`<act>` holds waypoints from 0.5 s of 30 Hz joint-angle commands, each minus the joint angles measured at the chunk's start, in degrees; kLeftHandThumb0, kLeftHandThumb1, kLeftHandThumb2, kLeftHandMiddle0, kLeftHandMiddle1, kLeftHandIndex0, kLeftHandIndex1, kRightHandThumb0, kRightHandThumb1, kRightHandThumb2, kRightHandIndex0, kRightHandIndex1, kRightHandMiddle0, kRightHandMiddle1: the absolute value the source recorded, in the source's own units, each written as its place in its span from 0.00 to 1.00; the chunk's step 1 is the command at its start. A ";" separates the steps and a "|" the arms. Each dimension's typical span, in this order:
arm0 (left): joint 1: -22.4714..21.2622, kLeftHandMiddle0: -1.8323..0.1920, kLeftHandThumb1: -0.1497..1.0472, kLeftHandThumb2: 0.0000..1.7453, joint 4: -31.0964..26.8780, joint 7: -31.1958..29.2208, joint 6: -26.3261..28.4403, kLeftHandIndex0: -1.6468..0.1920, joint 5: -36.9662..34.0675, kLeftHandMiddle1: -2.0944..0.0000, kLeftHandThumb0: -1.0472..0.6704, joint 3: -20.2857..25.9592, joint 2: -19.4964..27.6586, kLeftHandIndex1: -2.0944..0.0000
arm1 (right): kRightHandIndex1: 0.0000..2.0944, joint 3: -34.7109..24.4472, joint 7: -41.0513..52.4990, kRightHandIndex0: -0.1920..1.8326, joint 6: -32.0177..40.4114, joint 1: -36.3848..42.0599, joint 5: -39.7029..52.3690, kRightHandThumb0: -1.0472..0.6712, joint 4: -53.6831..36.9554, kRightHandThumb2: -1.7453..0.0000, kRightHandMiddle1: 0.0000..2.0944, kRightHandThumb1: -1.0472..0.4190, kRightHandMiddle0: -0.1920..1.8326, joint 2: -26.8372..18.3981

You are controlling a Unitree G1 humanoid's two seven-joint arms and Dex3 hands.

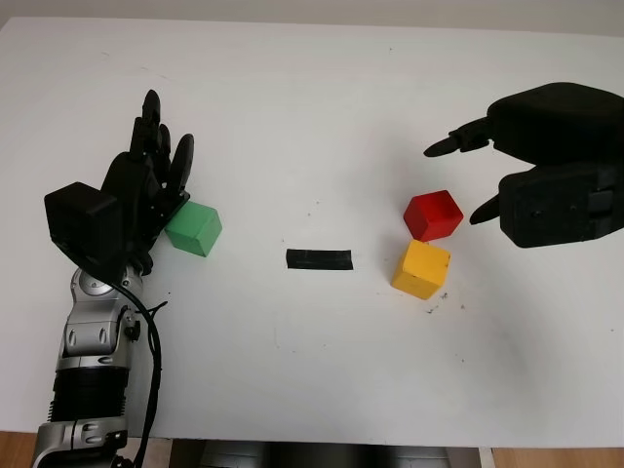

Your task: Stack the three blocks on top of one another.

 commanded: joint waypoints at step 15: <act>0.60 1.00 1.00 0.29 -1.44 0.07 -0.02 0.99 -0.05 0.97 0.20 0.11 0.39 0.98 | 0.02 0.88 -9.02 0.28 -3.77 6.49 -4.44 0.31 0.94 0.97 0.03 0.17 0.38 3.23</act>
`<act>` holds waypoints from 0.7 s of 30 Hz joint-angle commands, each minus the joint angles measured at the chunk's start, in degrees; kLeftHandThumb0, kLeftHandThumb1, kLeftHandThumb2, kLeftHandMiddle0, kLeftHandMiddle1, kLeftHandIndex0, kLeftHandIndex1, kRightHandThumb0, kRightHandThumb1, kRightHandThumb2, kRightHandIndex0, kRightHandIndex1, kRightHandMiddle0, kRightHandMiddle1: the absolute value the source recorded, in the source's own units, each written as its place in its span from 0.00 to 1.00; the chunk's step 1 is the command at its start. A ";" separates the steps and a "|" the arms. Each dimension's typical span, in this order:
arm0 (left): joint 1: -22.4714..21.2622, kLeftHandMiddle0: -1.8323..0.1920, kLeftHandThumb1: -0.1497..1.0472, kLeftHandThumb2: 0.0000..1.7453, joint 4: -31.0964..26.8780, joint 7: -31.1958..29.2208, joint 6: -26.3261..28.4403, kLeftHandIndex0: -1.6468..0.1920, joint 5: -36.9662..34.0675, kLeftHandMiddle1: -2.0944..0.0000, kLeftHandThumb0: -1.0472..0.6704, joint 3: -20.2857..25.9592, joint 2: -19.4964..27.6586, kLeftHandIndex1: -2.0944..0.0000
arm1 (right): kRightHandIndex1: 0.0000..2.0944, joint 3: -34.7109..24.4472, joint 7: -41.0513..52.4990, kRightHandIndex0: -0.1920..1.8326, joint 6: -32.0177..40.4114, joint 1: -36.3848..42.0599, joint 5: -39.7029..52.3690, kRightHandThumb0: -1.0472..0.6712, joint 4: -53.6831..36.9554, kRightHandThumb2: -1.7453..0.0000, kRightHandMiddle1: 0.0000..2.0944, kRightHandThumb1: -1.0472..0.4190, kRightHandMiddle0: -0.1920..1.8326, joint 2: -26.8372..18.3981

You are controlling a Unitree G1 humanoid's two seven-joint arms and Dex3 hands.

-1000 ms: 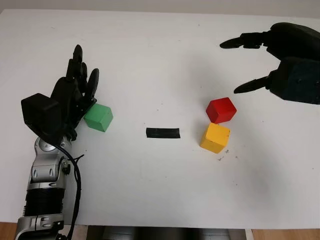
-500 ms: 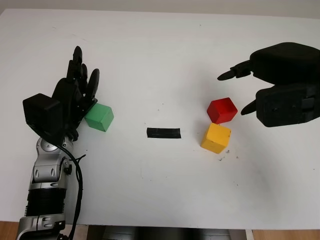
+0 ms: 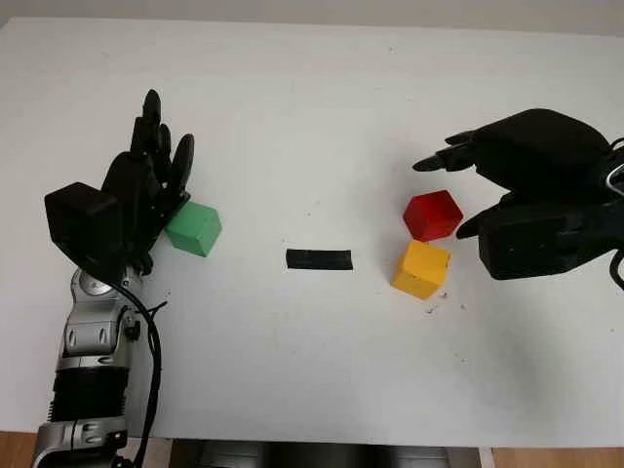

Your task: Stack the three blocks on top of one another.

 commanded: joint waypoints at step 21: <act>0.33 1.00 1.00 0.30 -0.57 -0.60 -0.80 1.00 0.15 0.98 0.20 0.14 0.63 0.98 | 0.04 1.08 -7.65 0.31 -7.59 1.42 -4.04 0.28 7.25 0.97 0.08 0.15 0.45 1.34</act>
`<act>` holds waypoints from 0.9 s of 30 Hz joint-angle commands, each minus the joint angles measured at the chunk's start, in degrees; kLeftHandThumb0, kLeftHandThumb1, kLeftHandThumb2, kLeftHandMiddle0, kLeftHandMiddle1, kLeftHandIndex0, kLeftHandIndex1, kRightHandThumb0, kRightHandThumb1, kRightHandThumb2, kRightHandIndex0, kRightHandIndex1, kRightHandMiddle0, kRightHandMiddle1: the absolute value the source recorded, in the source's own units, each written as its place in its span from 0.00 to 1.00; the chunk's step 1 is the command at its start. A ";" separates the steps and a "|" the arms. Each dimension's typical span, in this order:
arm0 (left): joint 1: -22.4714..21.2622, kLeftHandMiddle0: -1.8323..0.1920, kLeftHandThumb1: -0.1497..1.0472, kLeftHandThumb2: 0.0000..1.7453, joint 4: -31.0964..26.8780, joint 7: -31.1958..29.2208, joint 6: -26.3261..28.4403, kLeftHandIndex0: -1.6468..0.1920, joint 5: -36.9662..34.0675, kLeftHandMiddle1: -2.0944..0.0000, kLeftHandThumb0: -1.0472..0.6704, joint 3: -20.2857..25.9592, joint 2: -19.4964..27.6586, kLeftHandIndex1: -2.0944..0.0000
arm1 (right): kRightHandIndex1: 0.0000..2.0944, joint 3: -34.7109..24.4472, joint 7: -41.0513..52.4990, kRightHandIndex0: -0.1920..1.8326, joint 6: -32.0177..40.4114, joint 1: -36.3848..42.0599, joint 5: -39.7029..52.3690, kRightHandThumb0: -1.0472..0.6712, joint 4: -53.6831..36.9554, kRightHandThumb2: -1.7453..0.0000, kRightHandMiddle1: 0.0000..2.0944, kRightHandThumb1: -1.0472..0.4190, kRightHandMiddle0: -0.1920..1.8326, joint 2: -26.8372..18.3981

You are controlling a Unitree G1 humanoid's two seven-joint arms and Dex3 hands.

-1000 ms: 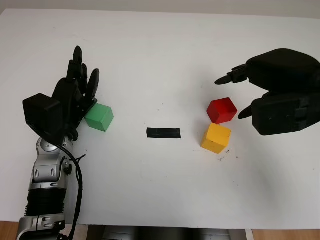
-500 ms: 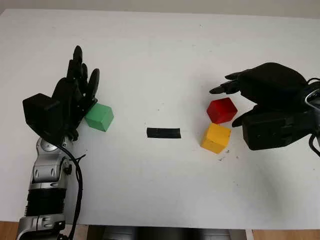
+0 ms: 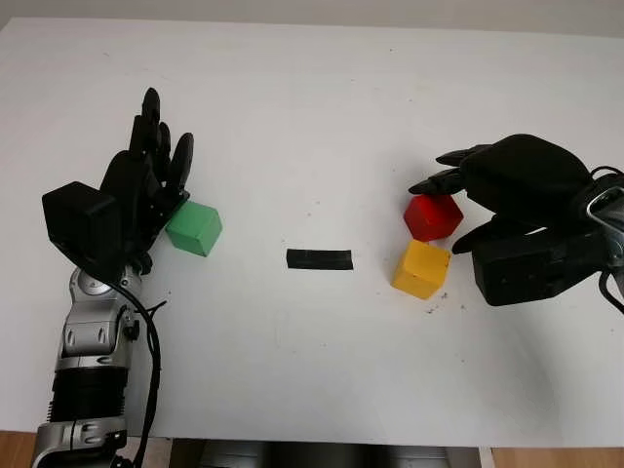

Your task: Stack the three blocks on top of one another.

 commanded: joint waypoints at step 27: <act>0.38 1.00 1.00 0.28 -0.18 0.40 -0.89 1.00 0.40 0.98 0.19 -0.01 0.35 0.98 | 0.02 -0.97 -6.54 0.37 -1.67 -3.14 1.55 0.42 6.92 0.97 0.54 0.10 0.35 1.66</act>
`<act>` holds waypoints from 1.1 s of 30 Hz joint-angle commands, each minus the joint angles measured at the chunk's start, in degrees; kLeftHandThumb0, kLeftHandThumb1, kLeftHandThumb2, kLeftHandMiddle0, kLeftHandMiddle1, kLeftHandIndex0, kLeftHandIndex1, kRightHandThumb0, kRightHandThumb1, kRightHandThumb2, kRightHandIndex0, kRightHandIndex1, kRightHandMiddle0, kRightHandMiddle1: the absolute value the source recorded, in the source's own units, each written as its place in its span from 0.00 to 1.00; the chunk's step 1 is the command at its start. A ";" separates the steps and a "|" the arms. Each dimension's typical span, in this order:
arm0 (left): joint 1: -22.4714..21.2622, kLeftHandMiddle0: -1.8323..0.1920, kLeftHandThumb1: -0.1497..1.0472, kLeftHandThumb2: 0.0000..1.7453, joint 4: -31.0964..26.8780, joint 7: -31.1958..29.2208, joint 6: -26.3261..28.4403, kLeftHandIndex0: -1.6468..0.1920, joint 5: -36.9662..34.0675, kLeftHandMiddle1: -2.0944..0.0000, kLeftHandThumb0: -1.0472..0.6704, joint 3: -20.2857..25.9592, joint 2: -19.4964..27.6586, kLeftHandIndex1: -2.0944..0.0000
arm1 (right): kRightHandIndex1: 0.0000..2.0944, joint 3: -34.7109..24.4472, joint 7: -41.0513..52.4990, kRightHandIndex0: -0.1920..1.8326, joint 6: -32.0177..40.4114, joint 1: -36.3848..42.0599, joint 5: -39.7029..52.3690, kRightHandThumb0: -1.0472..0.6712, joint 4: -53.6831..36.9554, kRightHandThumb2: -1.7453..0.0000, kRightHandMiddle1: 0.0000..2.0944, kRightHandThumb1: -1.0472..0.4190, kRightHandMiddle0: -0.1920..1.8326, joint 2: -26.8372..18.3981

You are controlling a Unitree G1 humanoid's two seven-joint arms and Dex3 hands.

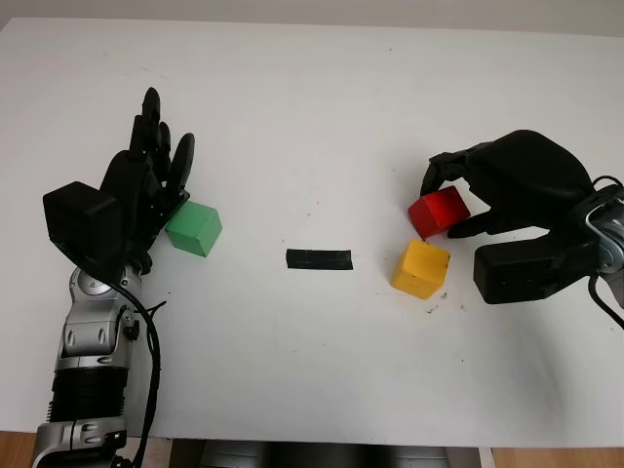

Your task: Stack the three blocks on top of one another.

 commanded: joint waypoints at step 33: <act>1.87 0.99 1.00 0.28 -3.15 1.15 0.61 0.99 -0.03 0.97 0.18 0.02 -0.18 0.97 | 0.01 2.73 22.09 0.30 23.66 -14.07 19.74 0.39 -8.35 0.96 0.72 0.07 0.25 17.62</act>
